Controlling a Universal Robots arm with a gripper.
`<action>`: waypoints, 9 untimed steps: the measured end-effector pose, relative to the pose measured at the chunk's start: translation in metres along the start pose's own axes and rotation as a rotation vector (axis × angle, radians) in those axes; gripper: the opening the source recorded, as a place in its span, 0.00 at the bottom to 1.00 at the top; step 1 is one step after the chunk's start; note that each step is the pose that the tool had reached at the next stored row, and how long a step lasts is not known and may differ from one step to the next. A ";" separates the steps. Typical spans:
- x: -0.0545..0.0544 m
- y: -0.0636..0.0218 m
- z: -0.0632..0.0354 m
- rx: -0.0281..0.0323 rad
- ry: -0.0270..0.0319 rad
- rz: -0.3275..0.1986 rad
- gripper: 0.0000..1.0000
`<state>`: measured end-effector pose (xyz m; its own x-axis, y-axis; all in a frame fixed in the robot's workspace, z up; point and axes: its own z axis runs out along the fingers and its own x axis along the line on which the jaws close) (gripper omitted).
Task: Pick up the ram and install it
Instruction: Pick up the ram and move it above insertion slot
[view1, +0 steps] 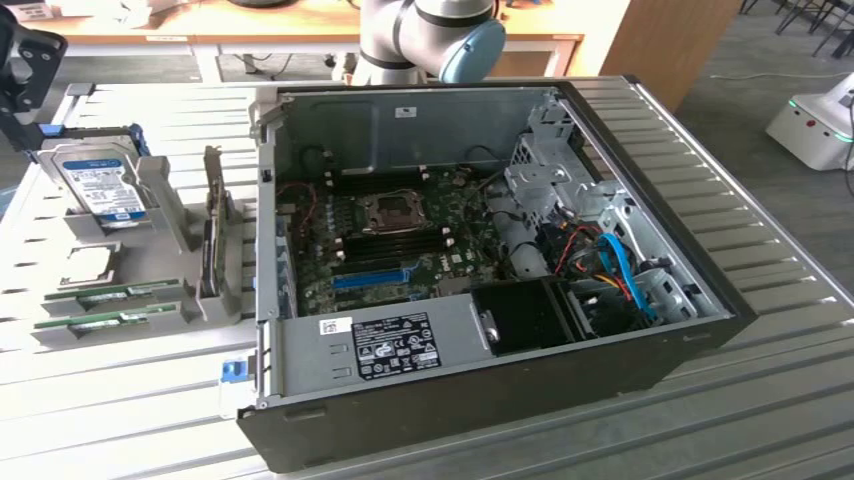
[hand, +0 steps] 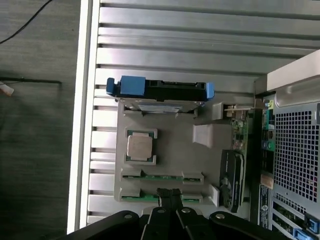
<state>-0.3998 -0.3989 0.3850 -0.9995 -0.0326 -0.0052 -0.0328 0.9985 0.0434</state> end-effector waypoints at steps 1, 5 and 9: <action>0.000 0.0000 0.0001 -0.0002 0.0005 -0.012 0.11; 0.000 0.0000 0.0001 -0.0004 0.0027 -0.062 0.11; 0.000 0.0000 0.0002 -0.0006 0.0049 -0.113 0.11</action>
<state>-0.3998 -0.3989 0.3848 -0.9894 -0.1453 -0.0052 -0.1454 0.9884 0.0433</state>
